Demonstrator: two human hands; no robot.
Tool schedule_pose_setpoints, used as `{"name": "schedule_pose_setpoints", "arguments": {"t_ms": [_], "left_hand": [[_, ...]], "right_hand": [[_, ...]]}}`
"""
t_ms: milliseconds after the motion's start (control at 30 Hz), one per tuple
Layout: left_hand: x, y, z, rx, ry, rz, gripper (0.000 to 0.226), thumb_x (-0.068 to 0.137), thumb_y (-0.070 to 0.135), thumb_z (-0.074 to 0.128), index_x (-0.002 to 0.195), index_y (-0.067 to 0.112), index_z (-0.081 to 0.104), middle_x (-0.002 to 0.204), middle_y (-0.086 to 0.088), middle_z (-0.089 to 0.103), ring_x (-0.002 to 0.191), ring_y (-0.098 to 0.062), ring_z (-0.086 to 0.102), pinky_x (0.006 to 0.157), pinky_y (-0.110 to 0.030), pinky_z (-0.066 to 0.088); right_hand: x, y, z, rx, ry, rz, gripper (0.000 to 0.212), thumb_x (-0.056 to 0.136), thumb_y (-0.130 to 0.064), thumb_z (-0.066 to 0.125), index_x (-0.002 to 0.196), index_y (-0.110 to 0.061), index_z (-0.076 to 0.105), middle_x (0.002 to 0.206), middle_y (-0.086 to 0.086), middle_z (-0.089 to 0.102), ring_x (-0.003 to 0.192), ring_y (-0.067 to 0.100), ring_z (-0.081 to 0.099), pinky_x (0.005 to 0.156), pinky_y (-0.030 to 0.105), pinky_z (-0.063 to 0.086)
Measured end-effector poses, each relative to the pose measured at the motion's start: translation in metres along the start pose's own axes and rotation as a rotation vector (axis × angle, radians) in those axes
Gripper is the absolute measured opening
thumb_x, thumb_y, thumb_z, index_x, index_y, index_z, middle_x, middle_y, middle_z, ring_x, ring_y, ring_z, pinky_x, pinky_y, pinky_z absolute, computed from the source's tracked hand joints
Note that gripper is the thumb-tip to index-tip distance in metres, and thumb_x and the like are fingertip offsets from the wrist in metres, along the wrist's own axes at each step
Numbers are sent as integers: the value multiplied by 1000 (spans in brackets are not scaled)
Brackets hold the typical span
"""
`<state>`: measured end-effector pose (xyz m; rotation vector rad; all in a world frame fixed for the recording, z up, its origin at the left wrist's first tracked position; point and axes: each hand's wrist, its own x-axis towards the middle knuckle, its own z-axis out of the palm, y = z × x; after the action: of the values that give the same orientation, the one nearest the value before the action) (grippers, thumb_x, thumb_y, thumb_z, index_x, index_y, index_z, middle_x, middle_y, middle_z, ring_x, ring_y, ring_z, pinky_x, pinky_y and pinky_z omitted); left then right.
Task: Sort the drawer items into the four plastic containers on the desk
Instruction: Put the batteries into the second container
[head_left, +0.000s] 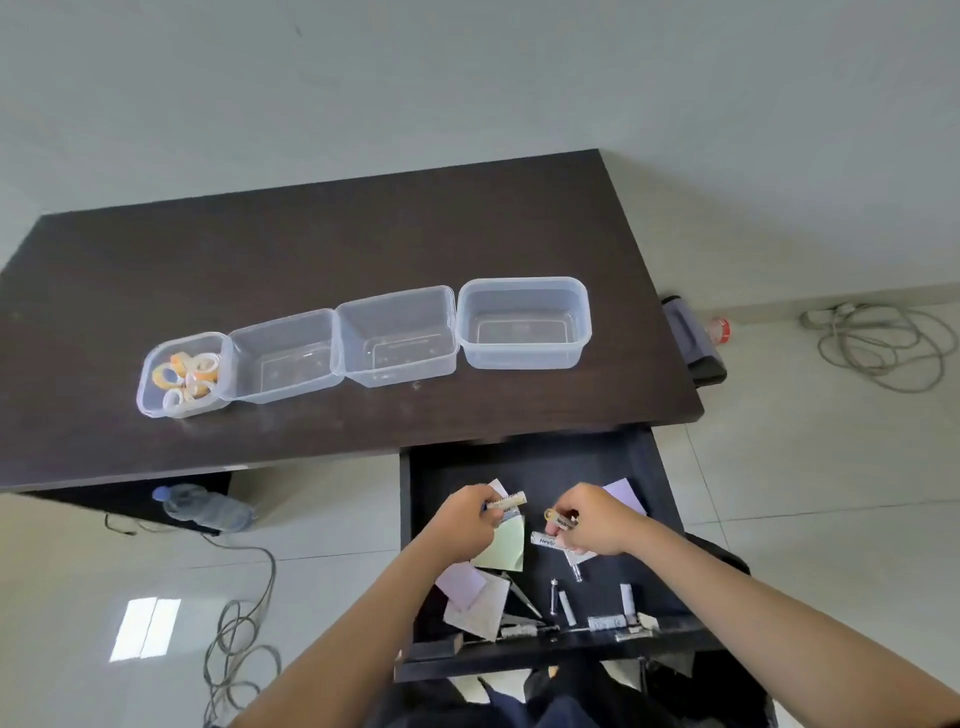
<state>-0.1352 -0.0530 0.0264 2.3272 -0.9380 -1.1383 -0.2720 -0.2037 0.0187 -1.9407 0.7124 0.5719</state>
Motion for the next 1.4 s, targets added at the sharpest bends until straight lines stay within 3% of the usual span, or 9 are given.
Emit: {"name": "schedule_pose_setpoints", "arguments": {"t_ms": [133,300,533,700,900,1067,1167,1300,1400], "left_hand": [[-13,-15,-67,-15,108,33,15,96,18,47,102,12,60,85,-2,55,76,-18,50,60,-25,37],[-31,-47,-167,-44,265,76,15,97,18,47,99,12,61,71,2,52,60,-11,45,53,-20,35],[-6,-105,-287,-94,439,3,23,95,18,47,85,3,61,60,2,42,53,-12,37,50,-25,30],[43,-135,-321,-151,323,-37,32,95,22,47,66,10,45,55,-1,32,49,-16,28,47,-25,27],[81,-155,-322,-100,165,-96,50,92,27,53,49,14,33,47,-1,31,44,-17,29,42,-23,30],[89,-161,-323,-164,38,-94,26,80,-2,44,71,5,67,70,-12,56,64,-22,49,53,-26,41],[89,-159,-324,-221,57,-59,27,82,-6,42,83,10,65,81,-9,54,78,-21,49,63,-26,41],[83,-156,-324,-298,179,-42,40,90,-4,37,123,5,58,112,-8,59,98,-25,57,67,-17,43],[76,-156,-322,-333,258,-3,40,92,-3,35,123,6,58,126,-9,59,98,-14,53,70,-18,43]], "right_hand": [[6,-68,-4,33,78,-112,12,80,1,62,85,-5,70,79,-1,66,63,14,63,66,30,58],[20,-177,-1,69,145,-262,13,82,-2,67,85,-14,71,79,-4,66,68,12,67,65,25,58],[76,-309,15,51,317,-352,9,81,-10,69,89,-4,71,82,10,70,72,26,69,76,39,59],[132,-349,32,-20,462,-277,10,82,-13,67,81,-3,68,82,15,69,66,19,53,69,38,53],[176,-358,47,-159,466,-148,5,79,0,59,79,0,64,73,10,60,68,26,54,58,31,38],[192,-358,52,-245,409,-84,10,79,1,57,79,-7,62,79,11,64,76,29,61,62,38,48],[194,-357,51,-253,400,-88,16,80,1,56,89,-9,65,87,11,67,82,28,62,62,34,46],[191,-353,48,-227,414,-119,35,81,-1,57,113,-14,65,108,6,69,99,25,63,78,32,51],[182,-350,45,-214,458,-174,37,83,-4,59,116,-19,65,109,5,69,97,24,64,77,33,53]]}}
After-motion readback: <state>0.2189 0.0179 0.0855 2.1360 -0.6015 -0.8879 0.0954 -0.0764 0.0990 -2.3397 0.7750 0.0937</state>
